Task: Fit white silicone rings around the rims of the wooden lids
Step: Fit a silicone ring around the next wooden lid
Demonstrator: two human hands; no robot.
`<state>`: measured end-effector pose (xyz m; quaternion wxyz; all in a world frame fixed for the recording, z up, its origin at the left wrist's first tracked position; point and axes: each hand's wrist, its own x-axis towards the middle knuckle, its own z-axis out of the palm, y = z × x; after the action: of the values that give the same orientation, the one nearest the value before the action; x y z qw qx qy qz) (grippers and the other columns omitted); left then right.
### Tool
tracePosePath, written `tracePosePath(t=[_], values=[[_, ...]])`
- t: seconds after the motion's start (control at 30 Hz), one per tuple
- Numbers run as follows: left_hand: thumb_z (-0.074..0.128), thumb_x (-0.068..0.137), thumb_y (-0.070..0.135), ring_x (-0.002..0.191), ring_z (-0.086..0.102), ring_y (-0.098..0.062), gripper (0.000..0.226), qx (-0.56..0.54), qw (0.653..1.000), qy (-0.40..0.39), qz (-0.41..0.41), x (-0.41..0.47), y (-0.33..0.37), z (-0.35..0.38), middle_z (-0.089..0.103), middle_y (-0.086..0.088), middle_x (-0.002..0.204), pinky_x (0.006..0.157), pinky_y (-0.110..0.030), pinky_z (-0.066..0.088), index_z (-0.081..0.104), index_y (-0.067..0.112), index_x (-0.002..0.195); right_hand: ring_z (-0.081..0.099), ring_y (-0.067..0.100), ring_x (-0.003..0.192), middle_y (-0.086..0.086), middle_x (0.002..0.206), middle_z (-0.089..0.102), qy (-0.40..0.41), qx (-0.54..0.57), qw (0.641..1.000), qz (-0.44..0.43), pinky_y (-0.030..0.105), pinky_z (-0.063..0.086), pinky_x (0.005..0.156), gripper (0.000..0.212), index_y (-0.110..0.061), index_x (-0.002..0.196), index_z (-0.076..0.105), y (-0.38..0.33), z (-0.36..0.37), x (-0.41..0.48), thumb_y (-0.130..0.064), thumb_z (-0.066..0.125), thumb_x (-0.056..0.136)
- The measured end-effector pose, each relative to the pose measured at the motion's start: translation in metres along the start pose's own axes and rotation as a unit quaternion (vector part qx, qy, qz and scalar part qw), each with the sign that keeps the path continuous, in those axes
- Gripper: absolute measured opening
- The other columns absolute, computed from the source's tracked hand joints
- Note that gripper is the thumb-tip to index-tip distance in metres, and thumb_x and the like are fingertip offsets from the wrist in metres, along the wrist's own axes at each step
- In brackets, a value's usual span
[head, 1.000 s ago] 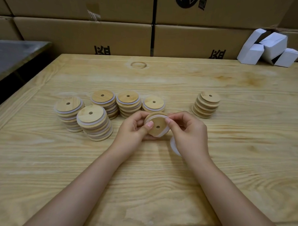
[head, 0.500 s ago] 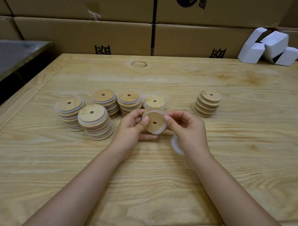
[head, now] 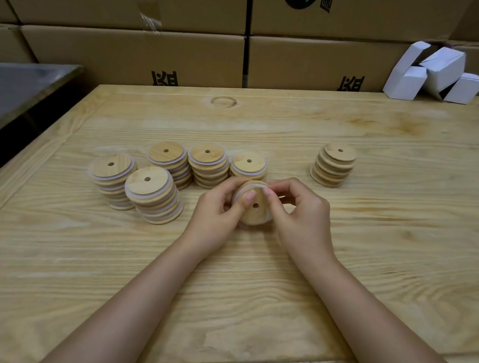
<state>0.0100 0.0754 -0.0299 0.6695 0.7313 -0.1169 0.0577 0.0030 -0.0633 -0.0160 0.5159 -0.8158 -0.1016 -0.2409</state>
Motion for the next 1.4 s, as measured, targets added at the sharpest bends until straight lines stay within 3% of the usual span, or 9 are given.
tracePosePath(t=[0.1, 0.23, 0.4, 0.53, 0.63, 0.83, 1.0, 1.1, 1.4], values=[[0.056, 0.091, 0.016, 0.083, 0.064, -0.011, 0.019, 0.003, 1.0, 0.016, 0.005, 0.0008, -0.0023, -0.0013, 0.065, -0.003, 0.1, 0.058, -0.037, 0.058, 0.059, 0.029, 0.104, 0.063, 0.002, 0.076, -0.017, 0.076, 0.067, 0.01, 0.034, 0.999, 0.023, 0.013, 0.047, 0.072, 0.013, -0.021, 0.079, 0.067, -0.0006, 0.0004, 0.0, -0.008, 0.067, 0.083], [0.052, 0.092, 0.007, 0.091, 0.063, -0.014, 0.02, -0.019, 1.0, 0.016, 0.0, 0.0018, -0.0015, -0.0015, 0.064, -0.005, 0.104, 0.063, -0.035, 0.059, 0.058, 0.022, 0.105, 0.065, 0.0, 0.073, -0.019, 0.069, 0.068, 0.008, 0.107, 0.99, 0.093, 0.015, 0.049, 0.072, 0.029, -0.03, 0.068, 0.064, 0.0004, 0.0028, 0.0024, -0.005, 0.068, 0.082], [0.048, 0.093, 0.005, 0.086, 0.062, -0.011, 0.018, -0.064, 0.997, 0.03, -0.017, 0.0022, 0.0016, -0.0005, 0.061, -0.008, 0.103, 0.06, -0.03, 0.059, 0.056, 0.017, 0.103, 0.066, 0.001, 0.073, -0.015, 0.07, 0.069, -0.012, 0.156, 0.98, 0.12, 0.015, 0.051, 0.073, 0.025, -0.025, 0.067, 0.065, -0.0004, 0.0033, 0.0064, -0.004, 0.069, 0.08], [0.046, 0.094, 0.004, 0.086, 0.061, -0.016, 0.017, -0.084, 0.996, 0.027, -0.028, 0.0022, 0.0026, -0.0012, 0.061, -0.008, 0.102, 0.06, -0.034, 0.059, 0.055, 0.014, 0.105, 0.066, 0.001, 0.072, -0.015, 0.072, 0.069, -0.026, 0.143, 0.983, 0.111, 0.015, 0.05, 0.071, 0.022, -0.025, 0.07, 0.067, -0.0008, 0.001, 0.0078, -0.005, 0.07, 0.08], [0.046, 0.094, 0.004, 0.081, 0.062, -0.016, 0.016, -0.108, 0.993, 0.03, -0.035, 0.0031, 0.0037, -0.0021, 0.062, -0.008, 0.098, 0.057, -0.034, 0.058, 0.056, 0.014, 0.101, 0.065, 0.003, 0.073, -0.014, 0.078, 0.068, -0.038, 0.076, 0.994, 0.071, 0.023, 0.053, 0.071, 0.015, -0.025, 0.077, 0.066, -0.0013, 0.0009, 0.0047, -0.011, 0.07, 0.081], [0.047, 0.093, 0.01, 0.074, 0.068, -0.013, 0.012, -0.17, 0.984, 0.032, -0.05, 0.0042, 0.0039, -0.0054, 0.067, -0.003, 0.087, 0.057, -0.037, 0.059, 0.057, 0.015, 0.096, 0.066, 0.014, 0.074, -0.002, 0.08, 0.068, 0.011, -0.034, 0.999, -0.034, 0.032, 0.054, 0.072, 0.007, -0.01, 0.084, 0.068, -0.0024, 0.0034, -0.0014, -0.01, 0.073, 0.079], [0.049, 0.089, 0.013, 0.077, 0.069, -0.015, 0.01, -0.177, 0.983, 0.023, -0.047, 0.0044, 0.0036, -0.0044, 0.07, 0.004, 0.084, 0.061, -0.039, 0.06, 0.055, 0.015, 0.097, 0.065, 0.004, 0.074, -0.011, 0.077, 0.066, 0.017, 0.008, 1.0, 0.005, 0.018, 0.052, 0.073, 0.004, -0.012, 0.08, 0.069, -0.0029, 0.002, -0.0003, -0.008, 0.071, 0.081], [0.048, 0.09, 0.012, 0.078, 0.068, -0.014, 0.011, -0.17, 0.984, 0.031, -0.042, 0.005, 0.0035, -0.004, 0.067, 0.001, 0.088, 0.064, -0.04, 0.059, 0.055, 0.015, 0.099, 0.064, 0.002, 0.075, -0.009, 0.078, 0.067, 0.018, 0.029, 0.999, 0.017, 0.013, 0.05, 0.072, 0.007, -0.013, 0.078, 0.068, -0.0029, 0.0027, 0.0003, -0.006, 0.07, 0.081], [0.045, 0.094, 0.007, 0.078, 0.067, -0.009, 0.016, -0.147, 0.987, 0.062, -0.023, 0.0056, 0.0033, -0.0044, 0.063, -0.001, 0.092, 0.062, -0.035, 0.059, 0.056, 0.019, 0.097, 0.066, 0.006, 0.075, -0.009, 0.079, 0.069, 0.003, 0.091, 0.993, 0.073, 0.018, 0.051, 0.072, 0.02, -0.023, 0.073, 0.065, -0.0025, 0.0062, 0.0026, -0.005, 0.07, 0.08]])
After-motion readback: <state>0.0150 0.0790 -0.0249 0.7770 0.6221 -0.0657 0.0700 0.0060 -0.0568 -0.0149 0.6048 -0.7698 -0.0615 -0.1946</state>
